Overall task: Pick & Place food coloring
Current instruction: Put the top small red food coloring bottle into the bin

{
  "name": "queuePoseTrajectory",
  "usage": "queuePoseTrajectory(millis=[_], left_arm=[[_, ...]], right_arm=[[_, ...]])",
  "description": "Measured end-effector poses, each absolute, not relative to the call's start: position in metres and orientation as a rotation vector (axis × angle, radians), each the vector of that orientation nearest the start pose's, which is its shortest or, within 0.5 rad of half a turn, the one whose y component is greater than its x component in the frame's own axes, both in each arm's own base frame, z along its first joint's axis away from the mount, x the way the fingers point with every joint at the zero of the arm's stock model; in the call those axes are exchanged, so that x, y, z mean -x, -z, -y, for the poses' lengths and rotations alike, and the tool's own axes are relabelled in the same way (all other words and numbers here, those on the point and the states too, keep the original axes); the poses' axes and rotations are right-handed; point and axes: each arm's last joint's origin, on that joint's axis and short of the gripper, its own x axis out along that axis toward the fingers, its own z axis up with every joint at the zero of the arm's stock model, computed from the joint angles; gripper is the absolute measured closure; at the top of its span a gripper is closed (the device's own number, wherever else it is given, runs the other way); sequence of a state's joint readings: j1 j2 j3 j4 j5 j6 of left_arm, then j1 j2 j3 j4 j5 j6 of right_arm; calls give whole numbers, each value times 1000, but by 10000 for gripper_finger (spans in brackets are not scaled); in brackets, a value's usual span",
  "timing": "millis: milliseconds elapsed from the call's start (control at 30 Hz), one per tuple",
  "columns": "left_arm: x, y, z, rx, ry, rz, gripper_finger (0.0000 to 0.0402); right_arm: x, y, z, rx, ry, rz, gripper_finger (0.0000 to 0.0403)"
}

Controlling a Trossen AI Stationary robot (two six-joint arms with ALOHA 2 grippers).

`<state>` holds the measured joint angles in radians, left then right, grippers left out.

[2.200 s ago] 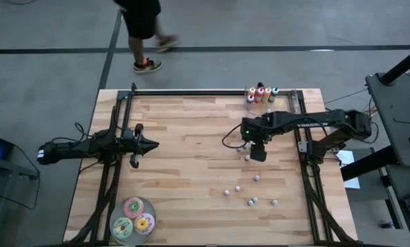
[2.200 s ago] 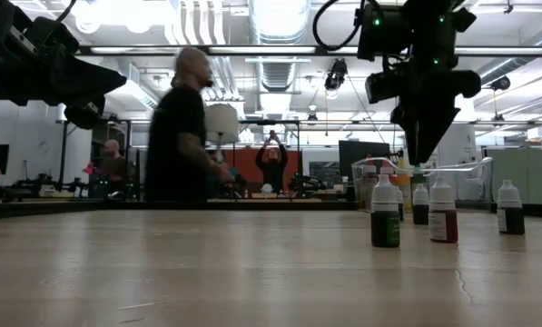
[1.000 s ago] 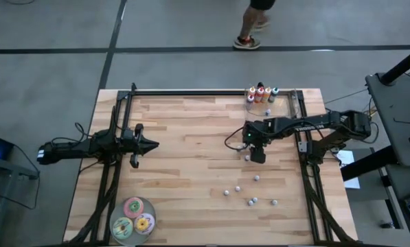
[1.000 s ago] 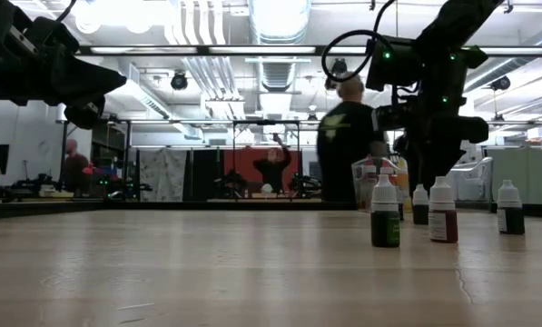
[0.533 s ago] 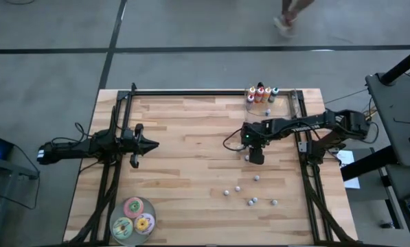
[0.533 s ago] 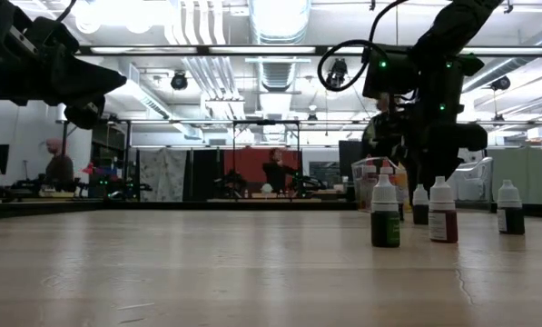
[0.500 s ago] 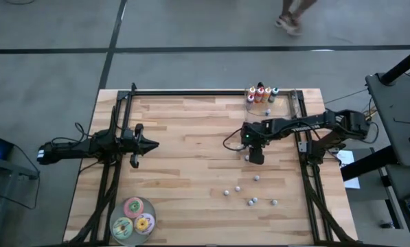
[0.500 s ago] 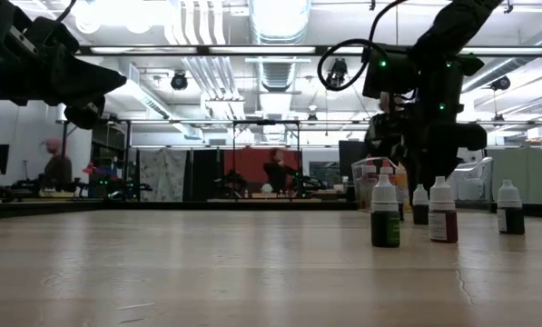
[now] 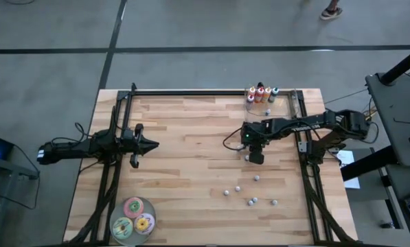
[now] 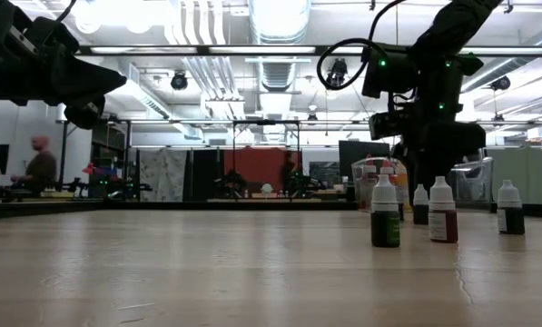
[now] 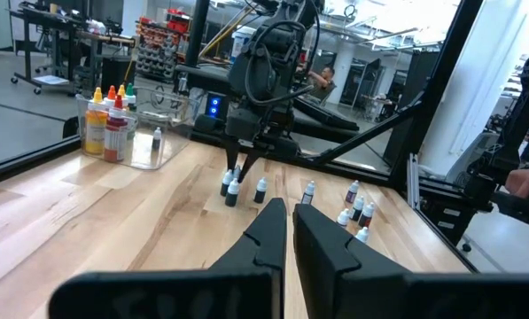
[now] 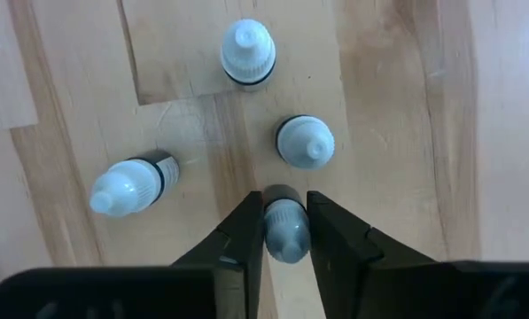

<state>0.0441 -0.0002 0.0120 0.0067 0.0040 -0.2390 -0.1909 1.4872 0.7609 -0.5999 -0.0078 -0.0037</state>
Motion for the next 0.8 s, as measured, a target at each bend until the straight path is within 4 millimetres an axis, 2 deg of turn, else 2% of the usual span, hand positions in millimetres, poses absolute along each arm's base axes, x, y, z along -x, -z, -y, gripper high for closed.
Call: queuePoseTrajectory(millis=[267,567,800], left_arm=[[-97,-168,-4,239,-38,24,402],[-97,-168,-4,238,-38,24,402],[-97,-168,-4,239,-38,24,402]], right_arm=[[-238,-162,46,-129,157,-1292,335],[-236,-204,54,-153,201,-1304,337],[-240,-237,72,-191,259,-1254,338]])
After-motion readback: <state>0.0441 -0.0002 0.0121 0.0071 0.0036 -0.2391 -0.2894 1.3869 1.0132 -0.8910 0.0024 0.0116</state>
